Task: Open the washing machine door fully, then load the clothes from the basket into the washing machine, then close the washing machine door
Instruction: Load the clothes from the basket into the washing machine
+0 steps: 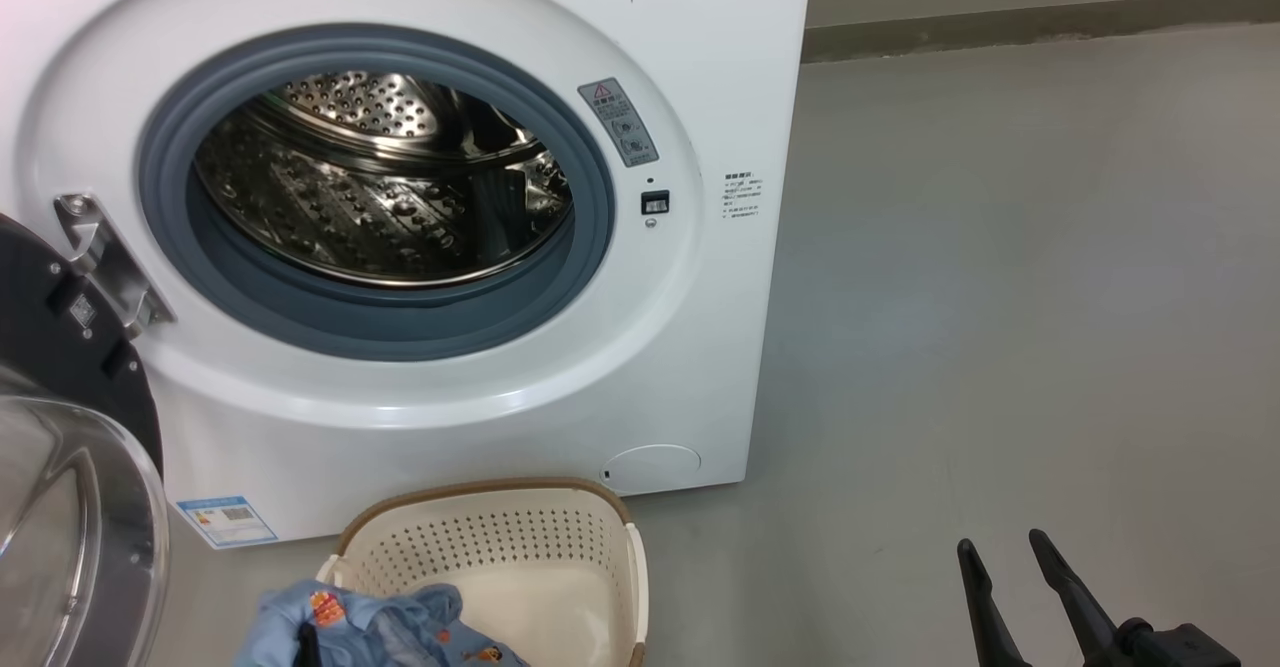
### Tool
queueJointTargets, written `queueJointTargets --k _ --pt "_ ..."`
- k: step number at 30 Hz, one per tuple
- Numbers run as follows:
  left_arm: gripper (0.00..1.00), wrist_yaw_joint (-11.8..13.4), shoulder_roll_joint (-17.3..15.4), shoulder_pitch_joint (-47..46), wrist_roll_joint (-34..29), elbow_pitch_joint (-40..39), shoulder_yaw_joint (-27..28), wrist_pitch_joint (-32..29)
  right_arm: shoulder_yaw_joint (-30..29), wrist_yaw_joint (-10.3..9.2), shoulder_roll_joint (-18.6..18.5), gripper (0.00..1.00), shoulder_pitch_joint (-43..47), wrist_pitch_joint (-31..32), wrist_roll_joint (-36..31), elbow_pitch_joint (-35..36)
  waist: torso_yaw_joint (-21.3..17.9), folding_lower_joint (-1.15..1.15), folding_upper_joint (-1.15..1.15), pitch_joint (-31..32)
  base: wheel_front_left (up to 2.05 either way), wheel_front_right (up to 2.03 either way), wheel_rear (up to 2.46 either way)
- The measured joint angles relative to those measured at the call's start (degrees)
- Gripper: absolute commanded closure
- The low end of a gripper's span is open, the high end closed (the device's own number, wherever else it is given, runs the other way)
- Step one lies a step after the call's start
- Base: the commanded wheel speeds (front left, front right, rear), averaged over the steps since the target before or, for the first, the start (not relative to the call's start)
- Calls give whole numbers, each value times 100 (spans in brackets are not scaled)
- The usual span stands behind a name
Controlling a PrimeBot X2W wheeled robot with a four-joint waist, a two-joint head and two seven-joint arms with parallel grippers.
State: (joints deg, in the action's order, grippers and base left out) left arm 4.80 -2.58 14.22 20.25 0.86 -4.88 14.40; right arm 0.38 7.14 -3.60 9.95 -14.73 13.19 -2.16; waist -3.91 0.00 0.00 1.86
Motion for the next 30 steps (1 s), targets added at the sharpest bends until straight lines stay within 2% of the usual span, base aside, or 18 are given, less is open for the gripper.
queueJointTargets --k 30 --pt "100 -1 -1 0 -90 -60 7 0 -5 0 23 0 0 0 0 -1 20 0 0 -51 0 0 0"
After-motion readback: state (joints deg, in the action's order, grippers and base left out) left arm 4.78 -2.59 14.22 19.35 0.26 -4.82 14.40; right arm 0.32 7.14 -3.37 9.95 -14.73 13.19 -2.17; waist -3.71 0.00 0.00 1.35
